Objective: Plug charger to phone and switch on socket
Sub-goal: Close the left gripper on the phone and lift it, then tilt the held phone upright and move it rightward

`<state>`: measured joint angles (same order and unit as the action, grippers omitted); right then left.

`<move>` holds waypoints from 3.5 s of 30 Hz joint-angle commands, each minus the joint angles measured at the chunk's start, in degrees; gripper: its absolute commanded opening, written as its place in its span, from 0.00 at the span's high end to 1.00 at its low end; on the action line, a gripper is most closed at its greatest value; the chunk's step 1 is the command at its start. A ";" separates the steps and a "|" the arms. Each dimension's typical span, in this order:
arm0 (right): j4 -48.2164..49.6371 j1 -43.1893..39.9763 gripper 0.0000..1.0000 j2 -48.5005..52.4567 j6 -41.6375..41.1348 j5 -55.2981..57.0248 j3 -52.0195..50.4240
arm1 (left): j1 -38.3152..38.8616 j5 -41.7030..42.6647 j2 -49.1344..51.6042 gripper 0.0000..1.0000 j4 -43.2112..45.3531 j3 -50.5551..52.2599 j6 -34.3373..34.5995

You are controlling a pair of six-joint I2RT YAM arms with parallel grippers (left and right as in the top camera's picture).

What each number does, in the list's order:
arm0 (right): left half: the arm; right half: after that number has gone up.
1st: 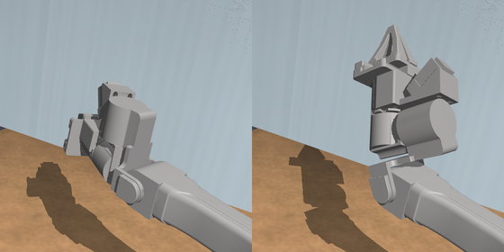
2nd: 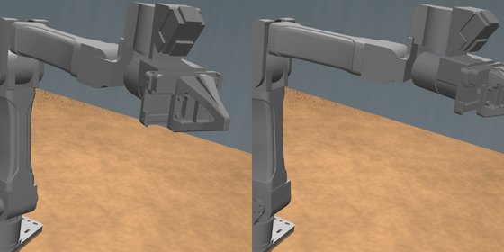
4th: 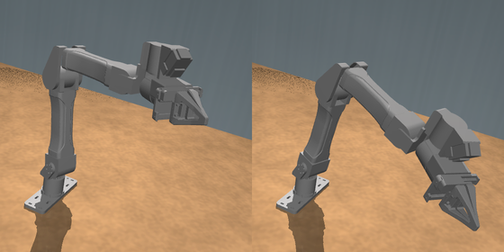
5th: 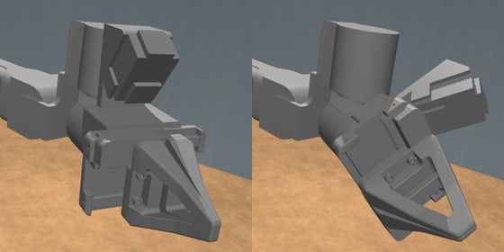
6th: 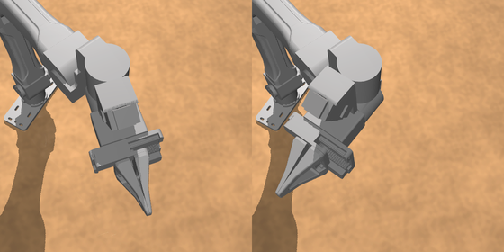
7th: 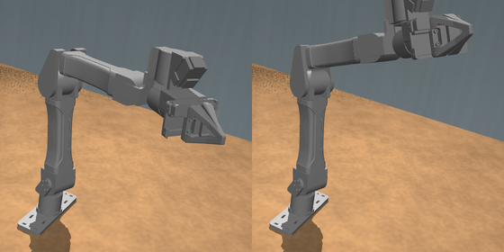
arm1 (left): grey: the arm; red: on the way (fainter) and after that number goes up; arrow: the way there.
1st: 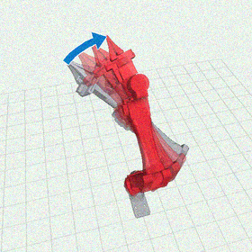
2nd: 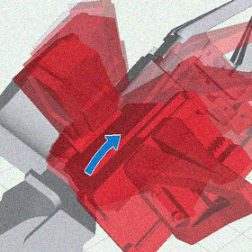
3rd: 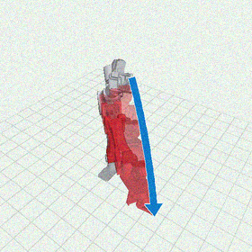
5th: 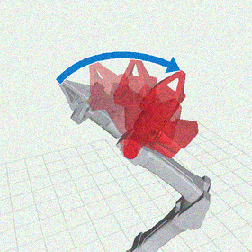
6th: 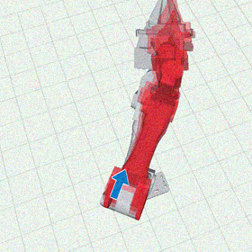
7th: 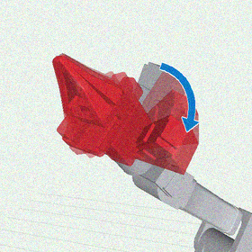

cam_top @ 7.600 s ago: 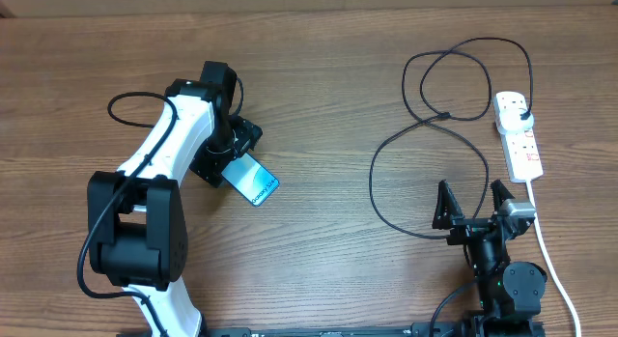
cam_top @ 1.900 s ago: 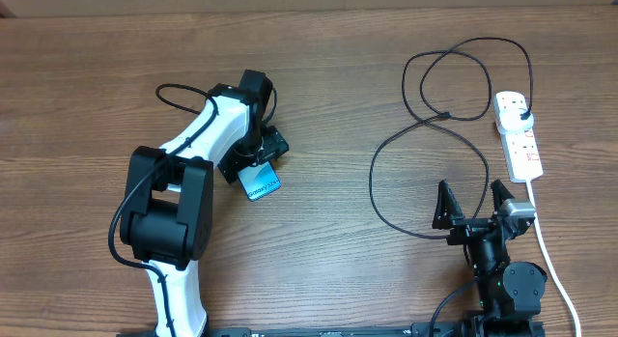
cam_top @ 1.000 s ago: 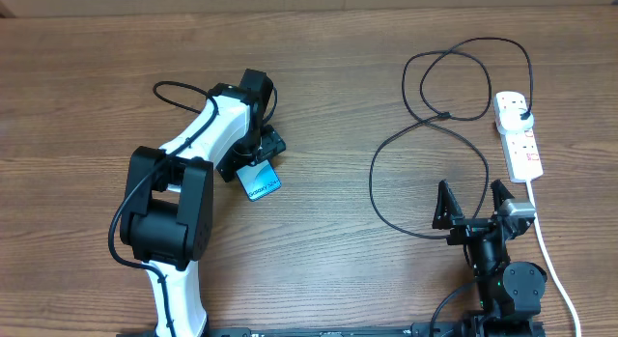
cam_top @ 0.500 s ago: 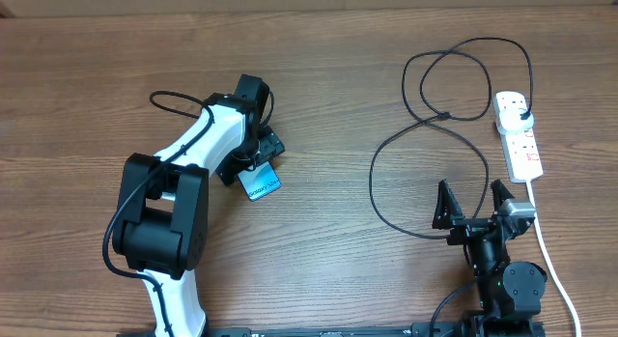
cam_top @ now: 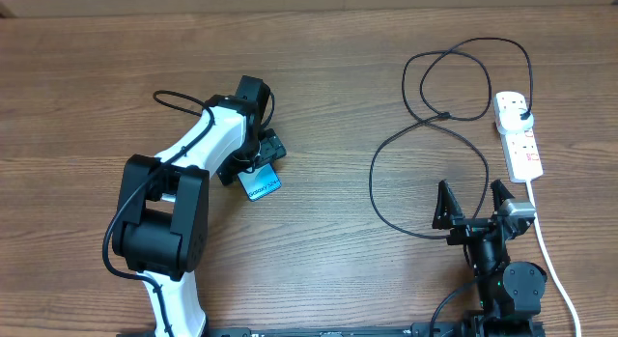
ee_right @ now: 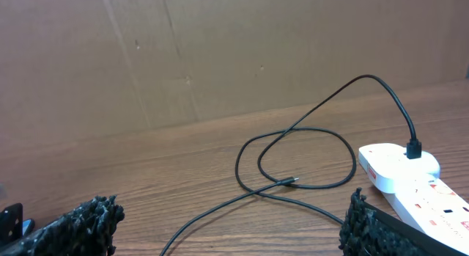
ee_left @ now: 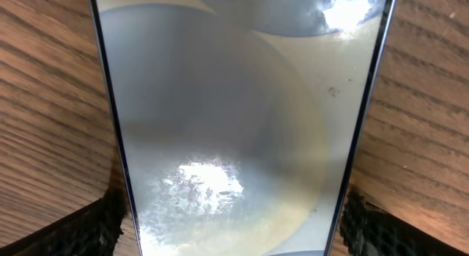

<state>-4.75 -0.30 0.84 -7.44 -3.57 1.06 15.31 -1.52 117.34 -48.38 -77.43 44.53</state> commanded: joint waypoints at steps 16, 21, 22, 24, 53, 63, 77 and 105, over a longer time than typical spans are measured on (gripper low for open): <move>0.13 0.07 0.00 -0.57 0.44 0.52 -0.59 | -0.02 4.11 7.61 0.14 2.19 5.05 0.92; 0.13 0.07 0.00 -0.57 0.46 0.52 -0.59 | -0.02 4.11 7.61 0.18 2.16 5.05 0.92; 0.13 0.07 0.00 -0.57 0.46 0.52 -0.59 | -0.02 4.11 7.61 0.21 2.14 5.05 0.90; 0.13 0.07 0.00 -0.57 0.46 0.52 -0.59 | -0.02 4.42 7.61 0.25 2.08 4.96 0.90; 0.15 0.07 0.00 -0.57 0.46 0.52 -0.59 | -0.02 5.64 7.45 0.25 -14.43 -10.38 0.66; 0.13 0.07 0.00 -0.57 0.46 0.52 -0.59 | 0.09 6.08 7.45 0.28 -20.74 -15.74 0.63; 0.13 0.07 0.00 -0.57 0.46 0.52 -0.59 | 0.09 15.85 7.43 0.29 -27.43 -21.07 -4.98; 0.13 0.07 0.00 -0.57 0.46 0.52 -0.59 | 0.09 51.21 7.43 0.25 -39.85 -21.79 -26.25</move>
<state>-4.75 -0.30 0.84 -7.42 -3.57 1.06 15.03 42.74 124.22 -86.80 -97.56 22.87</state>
